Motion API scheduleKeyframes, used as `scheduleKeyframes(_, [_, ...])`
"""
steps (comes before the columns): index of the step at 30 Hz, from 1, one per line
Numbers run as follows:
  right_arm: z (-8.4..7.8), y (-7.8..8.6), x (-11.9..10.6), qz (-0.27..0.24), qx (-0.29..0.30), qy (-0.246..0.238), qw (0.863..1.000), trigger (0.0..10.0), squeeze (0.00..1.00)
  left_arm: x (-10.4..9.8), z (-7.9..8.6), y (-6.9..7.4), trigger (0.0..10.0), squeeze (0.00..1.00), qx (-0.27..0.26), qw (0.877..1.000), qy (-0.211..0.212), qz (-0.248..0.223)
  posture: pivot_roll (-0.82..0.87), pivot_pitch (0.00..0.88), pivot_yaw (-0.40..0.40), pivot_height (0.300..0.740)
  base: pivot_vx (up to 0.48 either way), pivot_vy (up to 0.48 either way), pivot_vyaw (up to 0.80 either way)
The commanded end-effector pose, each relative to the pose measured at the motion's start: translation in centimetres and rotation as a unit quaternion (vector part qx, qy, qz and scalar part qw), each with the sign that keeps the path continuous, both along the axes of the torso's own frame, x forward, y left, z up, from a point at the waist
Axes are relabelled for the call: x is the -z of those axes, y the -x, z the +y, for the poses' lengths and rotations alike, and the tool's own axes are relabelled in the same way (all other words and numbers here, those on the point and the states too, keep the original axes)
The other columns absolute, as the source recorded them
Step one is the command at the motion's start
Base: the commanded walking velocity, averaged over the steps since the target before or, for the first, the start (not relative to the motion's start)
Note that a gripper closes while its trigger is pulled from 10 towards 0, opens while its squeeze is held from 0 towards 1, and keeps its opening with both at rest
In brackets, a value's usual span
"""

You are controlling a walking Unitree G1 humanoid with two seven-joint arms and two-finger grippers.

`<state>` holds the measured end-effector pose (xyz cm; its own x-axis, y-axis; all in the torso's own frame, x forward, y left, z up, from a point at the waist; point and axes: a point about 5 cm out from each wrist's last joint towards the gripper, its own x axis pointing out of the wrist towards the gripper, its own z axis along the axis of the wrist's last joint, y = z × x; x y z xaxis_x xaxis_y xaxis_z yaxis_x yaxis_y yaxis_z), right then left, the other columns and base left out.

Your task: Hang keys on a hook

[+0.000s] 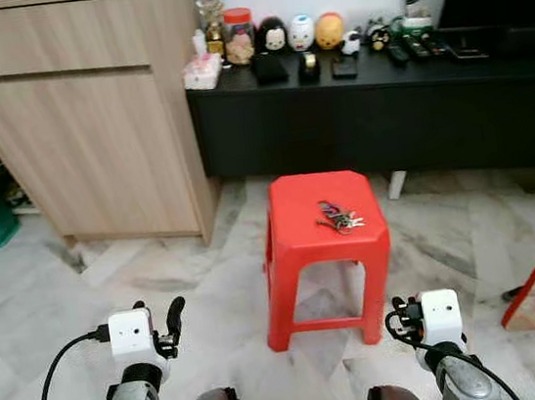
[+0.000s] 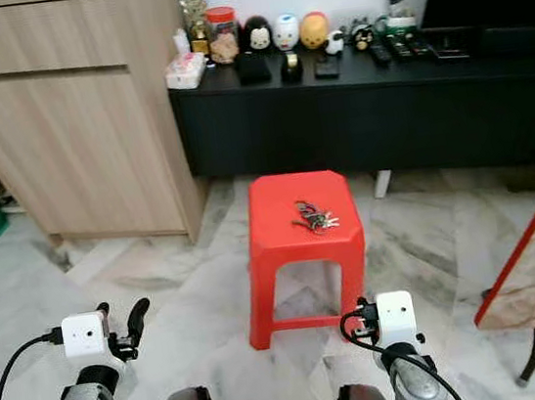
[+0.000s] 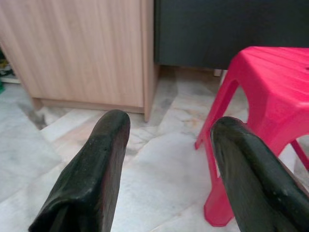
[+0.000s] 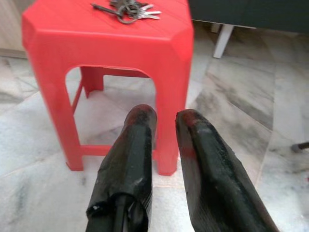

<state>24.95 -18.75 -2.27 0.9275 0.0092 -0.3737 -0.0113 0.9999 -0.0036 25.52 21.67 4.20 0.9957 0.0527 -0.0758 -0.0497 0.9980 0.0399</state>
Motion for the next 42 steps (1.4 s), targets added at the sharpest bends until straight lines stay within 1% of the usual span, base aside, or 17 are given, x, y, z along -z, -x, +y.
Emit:
scheduleKeyframes(1, [-0.36, 0.12, 0.14, 0.007, 0.008, -0.001, 1.000, 10.0, 0.00, -0.02, 0.00, -0.28, 10.0, 0.00, 0.001, 1.000, 0.005, 0.002, 0.04, 0.000, -0.051, 0.586, 0.251, 0.000, 0.00])
scheduleKeyframes(11, [-0.26, 0.11, 0.15, 0.007, 0.000, 0.007, 1.000, 10.0, 0.00, -0.04, -0.05, -0.32, 10.0, 0.00, 0.002, 1.000, 0.006, 0.002, 0.04, 0.000, -0.052, 0.586, 0.267, 0.000, 0.04])
scheduleKeyframes(16, [-0.10, 0.10, 0.19, 0.009, -0.002, 0.006, 1.000, 10.0, 0.00, -0.05, -0.01, -0.33, 10.0, 0.00, 0.003, 1.000, 0.006, 0.002, 0.04, 0.000, -0.050, 0.586, 0.000, 0.000, 0.55])
scheduleKeyframes(23, [0.05, 0.23, 0.31, 0.010, 0.002, -0.002, 1.000, 10.0, 0.00, -0.12, 0.06, -0.37, 10.0, 0.00, 0.007, 1.000, 0.004, 0.002, 0.04, 0.000, -0.044, 0.586, 0.000, 0.000, 0.00])
scheduleKeyframes(29, [0.05, 0.31, 0.38, 0.012, -0.001, 0.002, 1.000, 10.0, 0.00, -0.17, 0.07, -0.42, 10.0, 0.00, 0.008, 1.000, 0.003, 0.002, 0.04, 0.000, -0.042, 0.586, 0.000, 0.000, 0.00])
scheduleKeyframes(35, [0.16, 0.28, 0.36, 0.011, -0.004, 0.000, 1.000, 10.0, 0.00, -0.19, 0.08, -0.47, 10.0, 0.00, 0.009, 1.000, 0.003, 0.002, 0.04, 0.000, -0.043, 0.586, 0.000, 0.000, 0.52])
scheduleKeyframes(42, [0.01, 0.24, 0.30, 0.008, 0.010, -0.009, 1.000, 10.0, 0.00, -0.19, 0.07, -0.53, 10.0, 0.00, 0.012, 1.000, 0.003, 0.002, 0.04, 0.000, -0.041, 0.586, 0.000, 0.000, 0.00])
